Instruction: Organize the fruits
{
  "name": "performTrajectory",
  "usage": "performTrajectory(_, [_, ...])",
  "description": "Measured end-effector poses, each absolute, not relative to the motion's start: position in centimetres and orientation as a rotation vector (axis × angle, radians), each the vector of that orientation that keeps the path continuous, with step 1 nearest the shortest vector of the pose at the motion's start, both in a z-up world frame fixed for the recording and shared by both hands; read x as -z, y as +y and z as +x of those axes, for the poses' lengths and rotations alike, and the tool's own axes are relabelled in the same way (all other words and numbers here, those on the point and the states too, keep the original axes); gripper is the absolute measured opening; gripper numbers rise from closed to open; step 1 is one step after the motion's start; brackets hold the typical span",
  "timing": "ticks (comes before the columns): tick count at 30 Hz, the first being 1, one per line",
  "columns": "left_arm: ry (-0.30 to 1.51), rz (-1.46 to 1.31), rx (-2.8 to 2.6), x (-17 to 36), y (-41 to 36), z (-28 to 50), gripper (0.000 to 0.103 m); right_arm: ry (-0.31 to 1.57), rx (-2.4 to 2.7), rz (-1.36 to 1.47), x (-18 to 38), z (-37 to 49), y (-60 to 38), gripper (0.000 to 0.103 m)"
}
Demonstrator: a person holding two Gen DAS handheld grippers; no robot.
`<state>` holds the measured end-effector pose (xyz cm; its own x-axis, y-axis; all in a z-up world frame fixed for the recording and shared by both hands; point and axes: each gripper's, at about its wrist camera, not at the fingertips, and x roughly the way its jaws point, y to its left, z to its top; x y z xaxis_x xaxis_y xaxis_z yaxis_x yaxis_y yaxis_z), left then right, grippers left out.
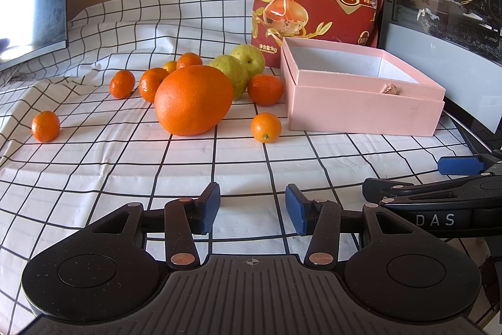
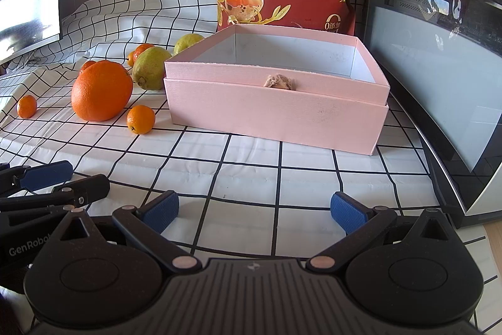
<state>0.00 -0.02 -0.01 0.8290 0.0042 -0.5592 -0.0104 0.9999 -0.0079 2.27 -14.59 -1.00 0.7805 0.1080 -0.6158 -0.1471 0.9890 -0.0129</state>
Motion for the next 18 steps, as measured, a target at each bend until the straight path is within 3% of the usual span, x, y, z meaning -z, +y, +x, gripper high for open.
performTrajectory(18, [0.625, -0.015, -0.016, -0.49, 0.06, 0.6, 0.051, 0.683, -0.15, -0.062, 0.72, 2.61, -14.91, 0.103])
